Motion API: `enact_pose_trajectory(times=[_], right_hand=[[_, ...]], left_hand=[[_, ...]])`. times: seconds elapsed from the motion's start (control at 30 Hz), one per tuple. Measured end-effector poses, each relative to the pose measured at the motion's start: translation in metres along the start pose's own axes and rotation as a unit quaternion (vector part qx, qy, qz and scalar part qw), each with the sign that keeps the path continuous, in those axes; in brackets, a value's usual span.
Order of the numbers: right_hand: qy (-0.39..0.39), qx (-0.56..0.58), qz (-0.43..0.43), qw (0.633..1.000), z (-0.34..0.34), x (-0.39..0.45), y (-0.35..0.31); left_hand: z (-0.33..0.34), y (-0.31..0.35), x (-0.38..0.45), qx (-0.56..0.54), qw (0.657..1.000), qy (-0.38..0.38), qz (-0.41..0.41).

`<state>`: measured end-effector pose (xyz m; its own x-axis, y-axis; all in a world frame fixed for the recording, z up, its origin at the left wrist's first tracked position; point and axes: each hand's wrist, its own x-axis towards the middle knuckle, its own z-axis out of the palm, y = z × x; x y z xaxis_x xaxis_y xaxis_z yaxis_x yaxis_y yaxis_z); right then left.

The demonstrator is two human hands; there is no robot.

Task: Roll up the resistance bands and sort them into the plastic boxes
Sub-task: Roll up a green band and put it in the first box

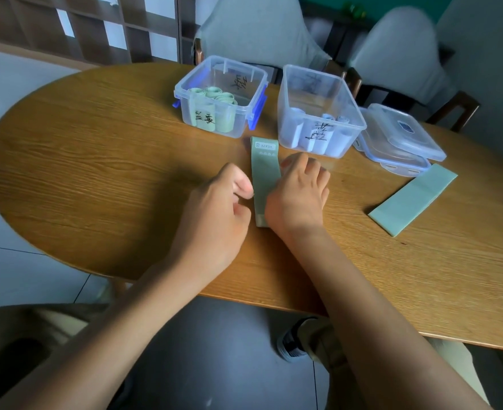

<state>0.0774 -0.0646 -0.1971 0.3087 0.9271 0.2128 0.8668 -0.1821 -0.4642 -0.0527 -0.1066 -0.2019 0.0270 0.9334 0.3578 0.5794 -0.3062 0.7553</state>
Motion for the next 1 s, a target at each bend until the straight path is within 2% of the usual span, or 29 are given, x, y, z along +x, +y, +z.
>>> enact_pose_trajectory(times=[0.23, 0.47, 0.67, 0.83, 0.9, 1.0], right_hand=[[-0.006, -0.078, 0.005, 0.997, 0.007, 0.025, -0.007], [0.024, -0.072, 0.011, 0.997, 0.016, 0.038, -0.009], [0.040, 0.129, 0.039, 0.990, 0.017, 0.038, 0.005], [0.015, 0.337, 0.104, 0.936, 0.002, 0.030, 0.011], [0.015, 0.374, 0.118, 0.920, -0.005, 0.019, 0.017], [0.042, 0.371, 0.092, 0.923, -0.013, -0.010, 0.028]], left_hand=[[0.003, 0.004, -0.004, -0.022, 0.999, -0.027, -0.009], [0.011, 0.006, -0.005, -0.054, 0.998, -0.022, -0.006], [0.013, 0.003, -0.002, -0.028, 0.999, -0.019, 0.022], [0.012, 0.003, -0.002, -0.010, 0.999, -0.023, 0.033], [0.013, 0.003, -0.002, -0.009, 0.999, -0.021, 0.032], [0.014, 0.004, -0.003, -0.009, 0.999, -0.016, 0.036]])
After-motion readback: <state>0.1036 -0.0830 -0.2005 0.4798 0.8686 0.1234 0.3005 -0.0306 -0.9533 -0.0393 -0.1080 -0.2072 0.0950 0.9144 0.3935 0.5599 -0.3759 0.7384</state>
